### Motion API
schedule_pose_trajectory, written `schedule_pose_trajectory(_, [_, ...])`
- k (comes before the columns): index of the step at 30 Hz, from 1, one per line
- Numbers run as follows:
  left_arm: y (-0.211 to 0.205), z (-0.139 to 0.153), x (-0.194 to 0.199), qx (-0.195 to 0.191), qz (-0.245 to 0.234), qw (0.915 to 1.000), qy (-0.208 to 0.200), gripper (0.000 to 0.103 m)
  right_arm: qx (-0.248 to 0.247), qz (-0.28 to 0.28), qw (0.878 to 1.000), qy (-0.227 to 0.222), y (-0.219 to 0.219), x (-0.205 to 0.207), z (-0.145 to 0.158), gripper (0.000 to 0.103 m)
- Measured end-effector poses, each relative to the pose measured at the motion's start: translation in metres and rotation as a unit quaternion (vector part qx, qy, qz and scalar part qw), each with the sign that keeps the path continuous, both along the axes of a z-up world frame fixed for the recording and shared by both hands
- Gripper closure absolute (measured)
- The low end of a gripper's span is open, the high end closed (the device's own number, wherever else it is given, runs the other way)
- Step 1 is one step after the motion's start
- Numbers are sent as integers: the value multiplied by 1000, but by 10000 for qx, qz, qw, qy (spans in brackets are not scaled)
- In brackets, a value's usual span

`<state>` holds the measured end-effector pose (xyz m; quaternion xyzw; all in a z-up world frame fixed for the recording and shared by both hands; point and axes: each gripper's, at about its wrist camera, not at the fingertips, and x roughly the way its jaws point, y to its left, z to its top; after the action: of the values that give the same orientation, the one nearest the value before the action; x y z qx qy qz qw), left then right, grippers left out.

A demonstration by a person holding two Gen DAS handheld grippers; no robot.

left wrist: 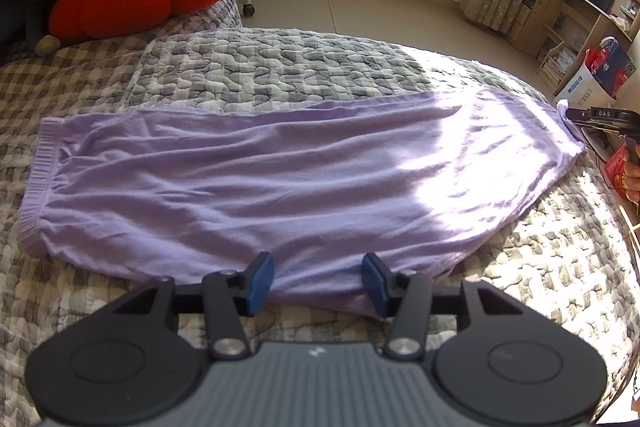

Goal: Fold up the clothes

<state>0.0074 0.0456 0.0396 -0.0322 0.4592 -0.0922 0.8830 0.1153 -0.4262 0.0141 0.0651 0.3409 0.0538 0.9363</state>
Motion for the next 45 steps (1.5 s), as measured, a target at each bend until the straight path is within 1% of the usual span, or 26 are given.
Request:
schedule_pose_trajectory(3, [0, 1, 0, -16, -8, 10000, -2, 52, -336, 80, 9994, 79, 15, 5, -5, 85])
schedule_pose_trajectory(5, [1, 1, -1, -26, -14, 10000, -3, 52, -367, 68, 9993, 44, 16, 5, -5, 85])
schedule_pose_trajectory(8, [1, 3, -1, -54, -13, 10000, -9, 51, 88, 5, 9998, -180, 5, 1, 4, 85])
schedule_pose_trajectory(9, [1, 3, -1, -46, -20, 10000, -15, 51, 149, 47, 9997, -209, 4, 1, 6, 85])
schedule_pose_trajectory(11, [-2, 2, -1, -10, -36, 10000, -8, 51, 193, 173, 9994, -229, 7, 1, 9, 85])
schedule_pose_trajectory(12, [-3, 1, 0, 8, -43, 10000, -5, 51, 119, 208, 9995, -202, 12, 2, 8, 85])
schedule_pose_trajectory(13, [-3, 1, 0, 16, -46, 10000, -4, 51, 36, 211, 9996, -184, 16, 3, 6, 85])
schedule_pose_trajectory(15, [-2, 1, -1, 5, -40, 10000, -3, 50, 20, 131, 9996, -235, 17, 3, 4, 85])
schedule_pose_trajectory(18, [1, 2, -1, -53, -3, 10000, -1, 50, 328, -147, 9989, -299, 1, 1, 6, 85])
schedule_pose_trajectory(22, [2, 3, 0, -101, 5, 9999, 20, 50, 769, -583, 9953, -31, -29, -2, -2, 85])
schedule_pose_trajectory(25, [-2, 2, -1, -59, -38, 10000, 13, 49, 989, -662, 9928, 95, -35, -1, -8, 85])
schedule_pose_trajectory(33, [-1, 1, 0, -47, -6, 10000, 25, 48, 816, -593, 9944, 317, -23, 5, -14, 85])
schedule_pose_trajectory(37, [-1, 2, -1, -70, -34, 10000, 20, 48, 743, -619, 9950, 257, -22, 2, -10, 85])
schedule_pose_trajectory(38, [-1, 2, -1, -75, -41, 10000, 18, 48, 693, -620, 9954, 241, -22, 2, -10, 86])
schedule_pose_trajectory(39, [-1, 2, -1, -75, -43, 10000, 19, 48, 629, -623, 9958, 220, -21, 3, -10, 94])
schedule_pose_trajectory(40, [-1, 2, -1, -75, -45, 10000, 20, 48, 564, -607, 9964, 202, -21, 2, -10, 98])
schedule_pose_trajectory(45, [-2, 2, -1, -73, -54, 10000, 25, 48, 436, -512, 9977, 76, -19, -1, -6, 101])
